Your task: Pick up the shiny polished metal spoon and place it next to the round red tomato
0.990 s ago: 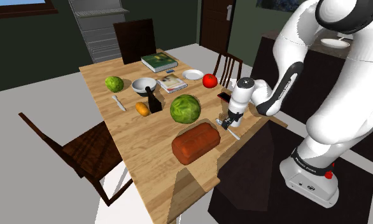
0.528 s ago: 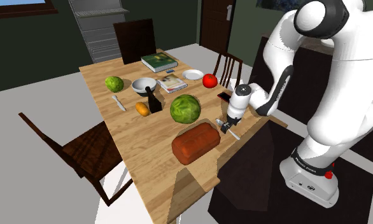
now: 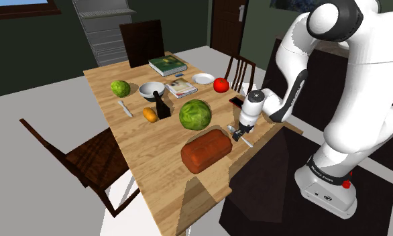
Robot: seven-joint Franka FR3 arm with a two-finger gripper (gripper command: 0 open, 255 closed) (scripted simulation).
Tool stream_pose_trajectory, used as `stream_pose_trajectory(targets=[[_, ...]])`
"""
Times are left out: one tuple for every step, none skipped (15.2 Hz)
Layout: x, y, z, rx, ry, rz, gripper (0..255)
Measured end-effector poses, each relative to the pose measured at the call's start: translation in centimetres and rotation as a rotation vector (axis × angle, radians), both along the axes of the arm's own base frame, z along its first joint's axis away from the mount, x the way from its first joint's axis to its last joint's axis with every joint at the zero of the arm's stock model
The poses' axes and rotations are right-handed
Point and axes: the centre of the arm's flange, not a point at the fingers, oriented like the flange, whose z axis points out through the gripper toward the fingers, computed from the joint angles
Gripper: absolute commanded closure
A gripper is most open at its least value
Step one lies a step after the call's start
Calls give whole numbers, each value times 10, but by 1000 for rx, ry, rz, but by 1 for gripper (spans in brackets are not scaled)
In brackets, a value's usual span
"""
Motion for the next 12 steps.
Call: stream_pose_trajectory(targets=[[0,0,0,1,0,1,255],[0,3,1,15,-4,5,255],[0,2,1,11,-3,3,255],[0,0,1,5,-2,1,255],[0,0,1,3,-1,0,255],[-1,0,1,1,-1,0,255],[-1,-1,1,0,-1,0,255],[-1,0,1,0,-1,0,255],[-1,0,1,0,-1,0,255],[0,0,1,0,0,-1,255],[0,0,3,-1,0,-1,255],[0,0,7,-1,0,-1,255]])
